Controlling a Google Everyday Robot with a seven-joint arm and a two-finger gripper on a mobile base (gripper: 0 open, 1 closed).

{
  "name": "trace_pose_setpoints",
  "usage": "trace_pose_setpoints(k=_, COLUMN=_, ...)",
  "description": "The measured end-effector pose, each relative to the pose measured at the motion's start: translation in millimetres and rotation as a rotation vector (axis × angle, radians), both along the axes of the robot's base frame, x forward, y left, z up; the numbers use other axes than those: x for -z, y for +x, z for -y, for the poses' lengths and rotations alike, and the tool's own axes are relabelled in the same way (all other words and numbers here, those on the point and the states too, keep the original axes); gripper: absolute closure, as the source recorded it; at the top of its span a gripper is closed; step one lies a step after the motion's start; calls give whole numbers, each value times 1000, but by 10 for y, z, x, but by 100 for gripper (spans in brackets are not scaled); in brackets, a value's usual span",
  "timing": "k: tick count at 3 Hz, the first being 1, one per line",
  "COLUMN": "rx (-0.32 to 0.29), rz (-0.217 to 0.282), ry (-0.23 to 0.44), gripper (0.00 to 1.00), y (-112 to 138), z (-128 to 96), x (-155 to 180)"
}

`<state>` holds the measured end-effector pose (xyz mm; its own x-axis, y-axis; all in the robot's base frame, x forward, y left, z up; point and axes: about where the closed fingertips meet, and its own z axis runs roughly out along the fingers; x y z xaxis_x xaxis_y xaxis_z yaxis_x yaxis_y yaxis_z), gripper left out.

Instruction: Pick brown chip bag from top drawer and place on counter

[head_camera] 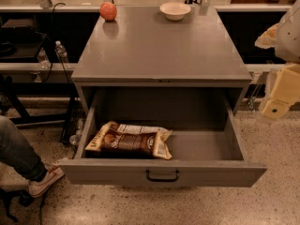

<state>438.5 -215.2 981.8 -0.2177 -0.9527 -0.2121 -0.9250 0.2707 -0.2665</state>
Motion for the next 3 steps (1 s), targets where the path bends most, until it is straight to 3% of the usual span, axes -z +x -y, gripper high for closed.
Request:
trace_pose_setpoints(k=1, rx=0, rz=0, ry=0, gripper=0, y=0, z=0, x=-1)
trace_pose_setpoints(k=2, rx=-20, rz=-33, ry=2, gripper=0, y=76, z=-174, x=193)
trace_pose_setpoints(k=3, rx=-48, rz=-63, ry=45, gripper=0, y=189, z=-460, x=537)
